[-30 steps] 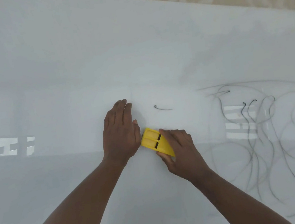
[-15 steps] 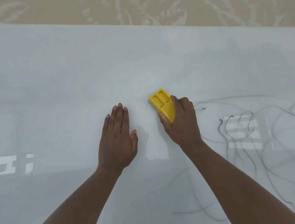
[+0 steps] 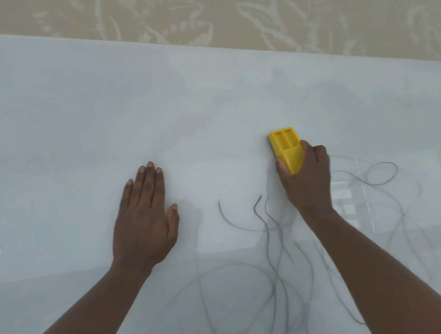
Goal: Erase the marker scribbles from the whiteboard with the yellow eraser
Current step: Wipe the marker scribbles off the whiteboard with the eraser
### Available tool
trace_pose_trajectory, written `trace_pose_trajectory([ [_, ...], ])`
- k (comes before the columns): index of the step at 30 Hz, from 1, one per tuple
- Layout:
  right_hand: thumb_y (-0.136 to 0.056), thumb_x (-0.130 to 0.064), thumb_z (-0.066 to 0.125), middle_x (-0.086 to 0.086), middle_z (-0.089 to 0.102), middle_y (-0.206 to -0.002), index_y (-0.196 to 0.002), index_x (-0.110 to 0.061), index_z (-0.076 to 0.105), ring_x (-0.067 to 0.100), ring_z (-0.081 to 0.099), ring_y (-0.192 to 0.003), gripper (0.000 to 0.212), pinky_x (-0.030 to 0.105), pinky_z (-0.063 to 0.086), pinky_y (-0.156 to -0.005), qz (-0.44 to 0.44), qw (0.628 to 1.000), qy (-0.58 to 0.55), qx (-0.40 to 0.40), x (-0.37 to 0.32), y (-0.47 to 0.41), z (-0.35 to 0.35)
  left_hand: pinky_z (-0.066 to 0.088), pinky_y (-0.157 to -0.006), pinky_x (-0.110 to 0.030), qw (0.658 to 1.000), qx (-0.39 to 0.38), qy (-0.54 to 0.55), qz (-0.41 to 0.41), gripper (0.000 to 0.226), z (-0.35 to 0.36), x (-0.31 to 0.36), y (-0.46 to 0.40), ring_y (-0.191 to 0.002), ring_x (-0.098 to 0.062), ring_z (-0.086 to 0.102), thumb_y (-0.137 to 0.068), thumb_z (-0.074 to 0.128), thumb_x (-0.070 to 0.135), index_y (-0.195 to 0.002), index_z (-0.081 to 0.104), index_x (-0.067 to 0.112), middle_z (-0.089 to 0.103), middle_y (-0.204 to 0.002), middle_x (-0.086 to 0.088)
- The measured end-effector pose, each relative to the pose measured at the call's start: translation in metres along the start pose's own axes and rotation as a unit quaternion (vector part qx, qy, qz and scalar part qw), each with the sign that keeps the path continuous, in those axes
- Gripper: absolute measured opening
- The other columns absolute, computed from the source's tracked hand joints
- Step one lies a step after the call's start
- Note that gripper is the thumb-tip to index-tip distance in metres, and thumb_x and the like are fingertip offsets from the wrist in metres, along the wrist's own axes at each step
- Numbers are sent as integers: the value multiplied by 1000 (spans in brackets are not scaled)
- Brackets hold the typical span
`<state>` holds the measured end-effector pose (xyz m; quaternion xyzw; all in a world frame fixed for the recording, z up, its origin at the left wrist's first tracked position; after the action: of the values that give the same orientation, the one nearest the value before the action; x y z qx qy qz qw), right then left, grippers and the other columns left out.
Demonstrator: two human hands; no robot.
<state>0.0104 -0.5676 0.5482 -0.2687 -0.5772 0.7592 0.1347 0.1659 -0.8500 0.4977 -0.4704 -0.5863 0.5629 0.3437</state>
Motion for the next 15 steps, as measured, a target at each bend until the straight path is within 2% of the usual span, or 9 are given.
trace_pose_trajectory([
  [6, -88, -37, 66, 29, 53, -106, -118, 2, 53, 37, 49, -101, 51, 41, 35, -87, 84, 995, 44, 22, 110, -20, -47, 19, -126, -47, 1000, 10, -12, 0, 68, 2, -1, 0, -154, -29, 21, -95, 31, 34, -154, 24, 0, 25, -163, -18],
  [10, -83, -51, 56, 30, 52, -109, -115, 1, 52, 39, 48, -106, 62, 45, 40, -91, 189, 980, 51, 31, 177, -2, -78, 18, -127, -47, 1000, 8, -15, -5, 68, 1, -1, 2, -154, -28, 19, -95, 33, 32, -155, 24, 0, 24, -164, -18],
  [15, -79, -56, 49, 30, 52, -112, -118, 3, 51, 42, 48, -107, 71, 50, 41, -94, 286, 956, 57, 38, 217, 44, -107, 19, -127, -46, 1000, 8, -21, -9, 68, 1, -1, 3, -155, -27, 19, -96, 33, 32, -155, 22, 1, 23, -164, -16],
])
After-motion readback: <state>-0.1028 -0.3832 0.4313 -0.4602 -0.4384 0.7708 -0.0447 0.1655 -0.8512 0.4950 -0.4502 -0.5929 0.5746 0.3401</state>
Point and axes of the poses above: each hand's wrist, its own y-axis away from the middle knuckle, its own z-axis out of the palm, x = y × z, the point moved 9 cm from there along -y, towards the middle knuckle
